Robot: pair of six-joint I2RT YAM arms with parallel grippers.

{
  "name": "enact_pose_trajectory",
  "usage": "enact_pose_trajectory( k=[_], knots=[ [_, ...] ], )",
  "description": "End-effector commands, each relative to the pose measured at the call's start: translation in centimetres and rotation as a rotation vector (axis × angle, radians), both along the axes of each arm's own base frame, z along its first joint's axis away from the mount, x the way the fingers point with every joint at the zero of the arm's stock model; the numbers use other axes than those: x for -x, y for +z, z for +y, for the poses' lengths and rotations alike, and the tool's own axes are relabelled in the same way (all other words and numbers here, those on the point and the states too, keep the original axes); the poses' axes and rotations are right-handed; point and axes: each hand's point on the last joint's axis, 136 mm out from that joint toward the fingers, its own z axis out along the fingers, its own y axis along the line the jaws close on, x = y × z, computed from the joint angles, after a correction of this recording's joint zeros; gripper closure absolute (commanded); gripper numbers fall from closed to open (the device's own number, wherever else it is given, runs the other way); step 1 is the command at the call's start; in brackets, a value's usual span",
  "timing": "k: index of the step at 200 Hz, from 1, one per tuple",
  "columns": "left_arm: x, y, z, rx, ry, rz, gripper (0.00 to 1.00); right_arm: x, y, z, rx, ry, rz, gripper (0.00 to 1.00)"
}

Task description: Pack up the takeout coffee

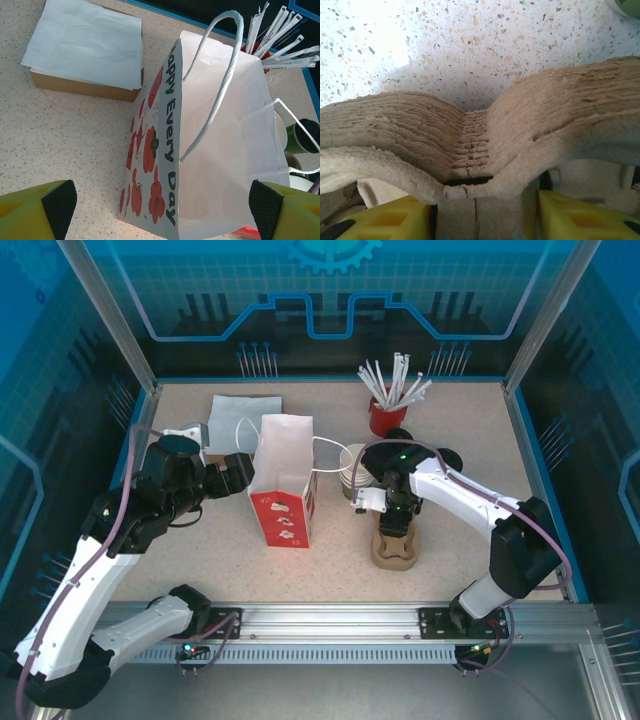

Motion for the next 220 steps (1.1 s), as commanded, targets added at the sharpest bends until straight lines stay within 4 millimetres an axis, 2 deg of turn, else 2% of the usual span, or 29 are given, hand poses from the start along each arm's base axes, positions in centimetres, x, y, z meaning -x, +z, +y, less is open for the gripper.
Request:
enact_pose_trajectory(
  k=[1, 115, 154, 220],
  knots=[
    [0.0, 1.0, 0.0, 0.003, -0.002, -0.026, 0.08, 0.4, 1.4, -1.1, 0.069, 0.141, -0.008, 0.47],
    [0.2, 1.0, 0.2, -0.002, 0.0, -0.027, 0.07, 0.1, 0.8, -0.6, 0.073, 0.138, 0.027, 0.47],
    [0.2, 1.1, 0.2, 0.0, 0.0, -0.03, 0.07, 0.3, 2.2, -1.0, 0.068, 0.128, -0.003, 0.46],
    [0.3, 1.3, 0.1, 0.013, -0.003, -0.032, 0.07, 1.5, 5.6, -2.0, -0.004, 0.081, -0.097, 0.48]
  ],
)
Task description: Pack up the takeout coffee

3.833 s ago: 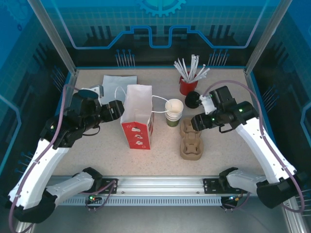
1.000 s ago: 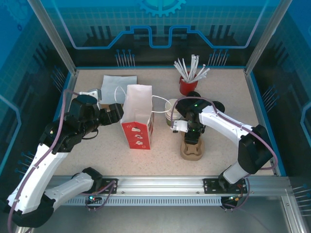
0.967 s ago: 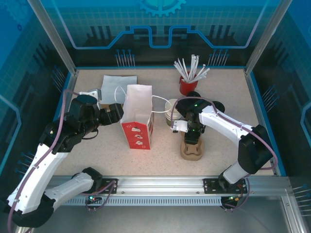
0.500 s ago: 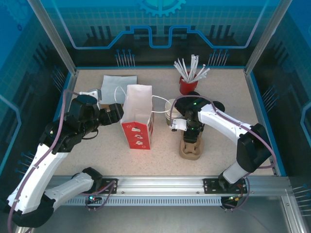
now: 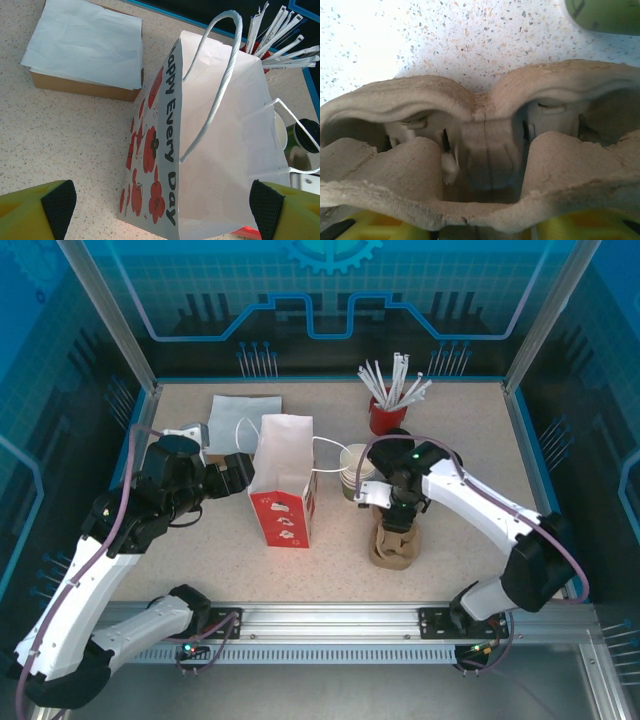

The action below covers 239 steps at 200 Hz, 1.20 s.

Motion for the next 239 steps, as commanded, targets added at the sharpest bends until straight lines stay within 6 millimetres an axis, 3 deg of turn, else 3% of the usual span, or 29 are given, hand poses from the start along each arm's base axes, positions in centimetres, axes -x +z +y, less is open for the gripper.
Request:
enact_pose_trajectory(
  k=[1, 54, 116, 178, 239],
  knots=[
    [0.3, 1.4, 0.1, 0.013, -0.003, -0.032, 0.07, 1.4, 2.1, -2.0, 0.058, 0.087, -0.017, 0.48],
    [0.4, 1.7, -0.2, 0.032, -0.014, -0.03, 0.07, 2.0, 5.2, -2.0, -0.045, 0.063, -0.106, 0.49],
    [1.1, 1.7, -0.3, 0.05, -0.023, -0.013, 0.07, 1.6, 13.6, 1.0, -0.297, 0.081, -0.263, 0.5],
    [1.9, 0.7, -0.7, 0.099, -0.037, 0.01, 0.08, 1.0, 23.3, 6.9, -0.648, 0.226, -0.45, 0.51],
    [1.0, -1.4, -1.8, 0.152, -0.038, 0.028, 0.08, -2.1, 29.5, 14.5, -0.816, 0.365, -0.541, 0.54]
  ],
)
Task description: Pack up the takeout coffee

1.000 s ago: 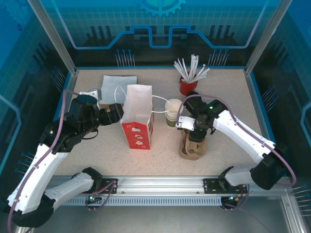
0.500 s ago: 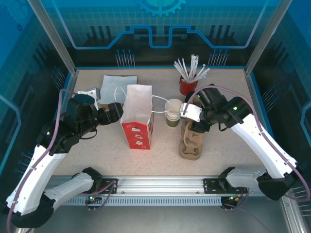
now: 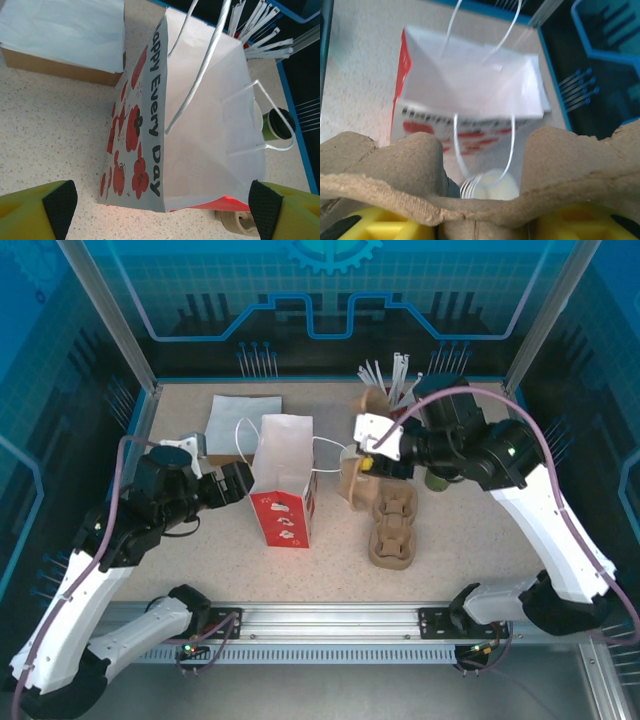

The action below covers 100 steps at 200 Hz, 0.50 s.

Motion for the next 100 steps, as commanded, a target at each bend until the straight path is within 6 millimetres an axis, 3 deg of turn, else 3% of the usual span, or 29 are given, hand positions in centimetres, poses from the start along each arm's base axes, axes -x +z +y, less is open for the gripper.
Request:
enact_pose_trajectory(
  k=[1, 50, 100],
  knots=[
    [-0.7, -0.5, -0.9, 0.051, 0.005, -0.001, 0.08, -1.2, 2.7, 4.0, -0.096, 0.079, -0.05, 0.54],
    [-2.7, -2.6, -0.9, 0.085, 0.101, 0.026, 0.15, -6.2, 2.3, 10.0, -0.065, 0.001, -0.09, 0.58],
    [-3.3, -4.6, -1.4, 0.069, 0.106, 0.08, 0.38, -8.3, -1.5, 13.7, 0.015, -0.033, -0.096, 0.58]
  ],
)
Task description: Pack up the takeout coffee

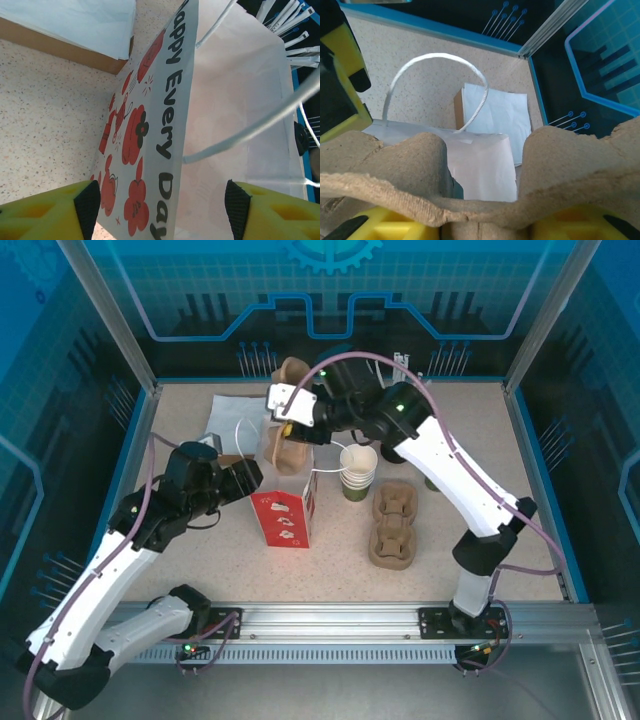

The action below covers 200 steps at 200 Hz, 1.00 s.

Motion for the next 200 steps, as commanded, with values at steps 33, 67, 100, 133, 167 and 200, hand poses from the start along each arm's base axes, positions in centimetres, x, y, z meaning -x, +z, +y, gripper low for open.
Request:
enact_pose_trajectory(
  k=[33, 67, 100, 133, 167, 200],
  knots=[
    [-0.5, -1.4, -0.2, 0.017, 0.027, 0.017, 0.52, -1.7, -2.1, 1.3, 0.078, -0.067, -0.065, 0.58],
    [-0.6, -1.6, -0.5, 0.029, 0.02, 0.027, 0.6, -0.8, -4.3, 1.0, 0.169, -0.036, -0.053, 0.58],
    [-0.7, -1.8, -1.4, 0.077, 0.005, 0.036, 0.65, 0.5, -6.4, 0.7, 0.249, -0.01, -0.022, 0.58],
    [-0.7, -2.0, -2.0, 0.112, -0.002, 0.054, 0.72, 2.1, -7.2, 0.7, 0.287, 0.004, 0.003, 0.58],
    [-0.7, -1.9, -2.2, 0.134, 0.007, 0.06, 0.77, 3.5, -7.8, 0.7, 0.299, 0.025, 0.039, 0.58],
    [-0.6, -2.2, -2.8, 0.186, 0.006, 0.084, 0.81, 4.4, -9.2, 0.7, 0.328, 0.036, 0.085, 0.58]
  ],
)
